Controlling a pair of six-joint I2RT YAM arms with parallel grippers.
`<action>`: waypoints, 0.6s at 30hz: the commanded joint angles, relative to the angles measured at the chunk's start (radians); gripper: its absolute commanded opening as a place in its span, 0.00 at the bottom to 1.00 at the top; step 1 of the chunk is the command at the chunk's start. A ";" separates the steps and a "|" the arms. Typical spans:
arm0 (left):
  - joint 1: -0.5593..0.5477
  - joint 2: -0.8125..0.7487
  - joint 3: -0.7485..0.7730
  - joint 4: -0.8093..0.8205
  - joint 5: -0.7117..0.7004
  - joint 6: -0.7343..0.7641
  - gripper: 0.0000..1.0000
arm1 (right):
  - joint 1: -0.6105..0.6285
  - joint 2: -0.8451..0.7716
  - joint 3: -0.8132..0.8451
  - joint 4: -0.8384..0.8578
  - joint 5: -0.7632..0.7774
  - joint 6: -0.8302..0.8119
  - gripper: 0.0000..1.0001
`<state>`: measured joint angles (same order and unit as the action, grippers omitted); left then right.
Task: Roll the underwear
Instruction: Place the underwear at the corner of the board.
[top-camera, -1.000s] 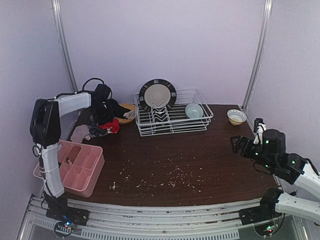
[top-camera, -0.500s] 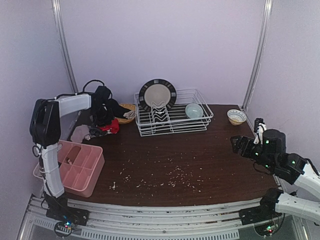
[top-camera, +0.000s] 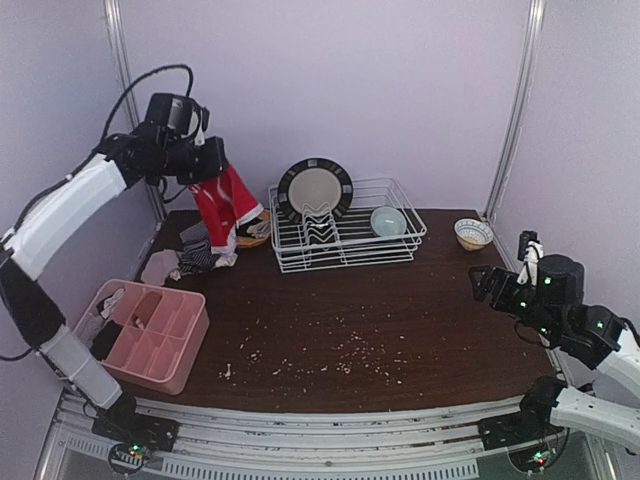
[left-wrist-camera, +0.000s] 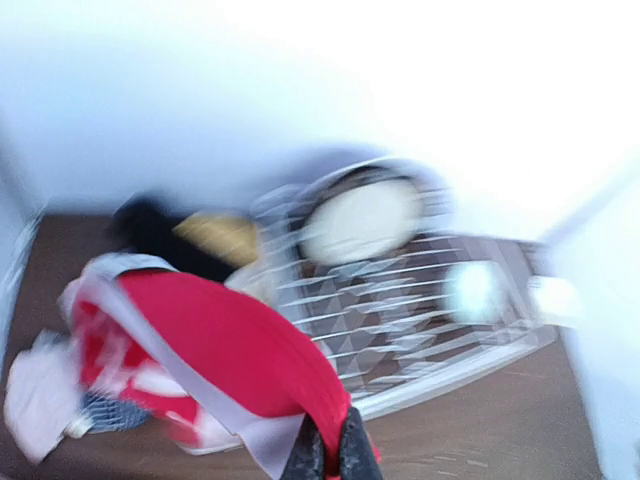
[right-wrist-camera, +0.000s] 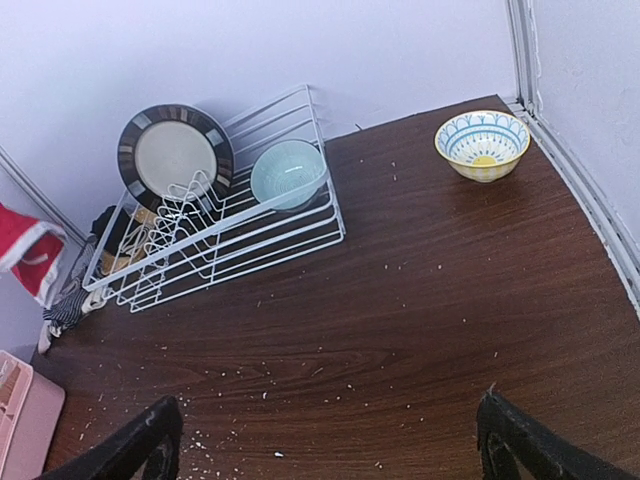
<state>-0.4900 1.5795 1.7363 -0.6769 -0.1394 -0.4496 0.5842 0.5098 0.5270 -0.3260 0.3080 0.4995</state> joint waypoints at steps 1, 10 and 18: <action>-0.292 -0.102 0.101 -0.034 0.068 0.102 0.00 | -0.003 -0.031 0.099 -0.082 0.028 -0.031 1.00; -0.609 -0.085 -0.152 0.053 0.186 -0.045 0.00 | -0.003 -0.044 0.211 -0.221 0.003 -0.066 1.00; -0.662 -0.113 -0.321 0.060 0.097 -0.054 0.98 | -0.003 0.037 0.189 -0.262 -0.166 -0.070 0.99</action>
<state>-1.1412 1.5818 1.4742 -0.6605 0.0235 -0.4801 0.5842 0.5018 0.7322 -0.5335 0.2470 0.4438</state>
